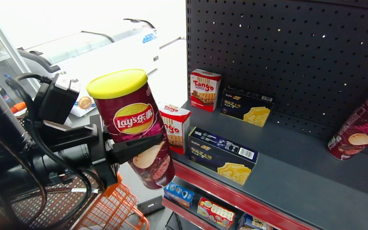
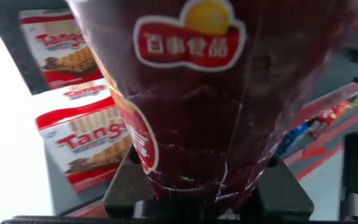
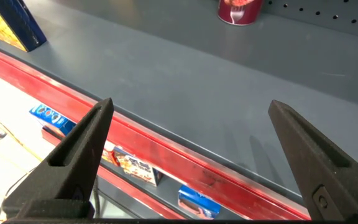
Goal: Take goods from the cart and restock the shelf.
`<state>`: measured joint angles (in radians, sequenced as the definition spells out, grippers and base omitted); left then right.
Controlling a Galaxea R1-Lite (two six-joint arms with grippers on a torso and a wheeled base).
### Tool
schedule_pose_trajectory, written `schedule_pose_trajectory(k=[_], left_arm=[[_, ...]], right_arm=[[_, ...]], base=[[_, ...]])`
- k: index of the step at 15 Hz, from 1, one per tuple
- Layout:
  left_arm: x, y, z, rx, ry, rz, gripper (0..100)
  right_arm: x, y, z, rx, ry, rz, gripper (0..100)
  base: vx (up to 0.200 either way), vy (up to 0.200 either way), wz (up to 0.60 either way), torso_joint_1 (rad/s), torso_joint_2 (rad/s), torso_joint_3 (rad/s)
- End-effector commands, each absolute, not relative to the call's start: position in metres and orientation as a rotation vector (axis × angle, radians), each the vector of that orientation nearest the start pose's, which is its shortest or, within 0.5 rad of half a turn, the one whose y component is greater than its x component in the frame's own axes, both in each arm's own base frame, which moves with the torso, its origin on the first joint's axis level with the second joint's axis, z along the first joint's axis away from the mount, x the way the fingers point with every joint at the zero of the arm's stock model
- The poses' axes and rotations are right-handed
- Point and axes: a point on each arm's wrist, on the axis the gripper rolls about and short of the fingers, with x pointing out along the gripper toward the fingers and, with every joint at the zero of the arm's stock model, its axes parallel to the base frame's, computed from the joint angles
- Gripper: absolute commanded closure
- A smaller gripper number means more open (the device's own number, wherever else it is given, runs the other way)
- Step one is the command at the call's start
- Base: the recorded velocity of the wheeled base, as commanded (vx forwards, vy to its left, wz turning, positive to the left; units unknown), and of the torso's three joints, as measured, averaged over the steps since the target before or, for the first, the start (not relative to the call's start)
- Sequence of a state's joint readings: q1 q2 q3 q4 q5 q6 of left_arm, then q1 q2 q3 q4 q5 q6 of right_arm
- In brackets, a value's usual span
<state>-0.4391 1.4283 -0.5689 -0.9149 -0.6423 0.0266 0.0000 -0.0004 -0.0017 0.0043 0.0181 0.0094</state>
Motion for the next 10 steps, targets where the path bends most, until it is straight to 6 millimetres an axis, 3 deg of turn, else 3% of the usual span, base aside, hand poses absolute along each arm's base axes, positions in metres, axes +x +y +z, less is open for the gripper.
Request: schedule_pose_trajectory(k=[1, 7, 10], left_arm=[[0.195, -0.115, 0.219, 0.028, -0.073, -1.123, 100], [0.182, -0.122, 0.217, 0.025, -0.067, -1.194, 100], [0.181, -0.122, 0.219, 0.028, -0.081, -1.207, 100]], right_arm=[[-0.023, 0.000, 0.075, 0.009, 0.003, 0.018, 0], [-0.023, 0.000, 0.075, 0.009, 0.003, 0.020, 0], [-0.023, 0.000, 0.075, 0.009, 0.003, 0.020, 0]], base=[[0.000, 0.000, 0.00, 0.000, 0.00, 0.000], [0.000, 0.000, 0.00, 0.000, 0.00, 0.000], [0.000, 0.000, -0.60, 0.001, 0.00, 0.002]])
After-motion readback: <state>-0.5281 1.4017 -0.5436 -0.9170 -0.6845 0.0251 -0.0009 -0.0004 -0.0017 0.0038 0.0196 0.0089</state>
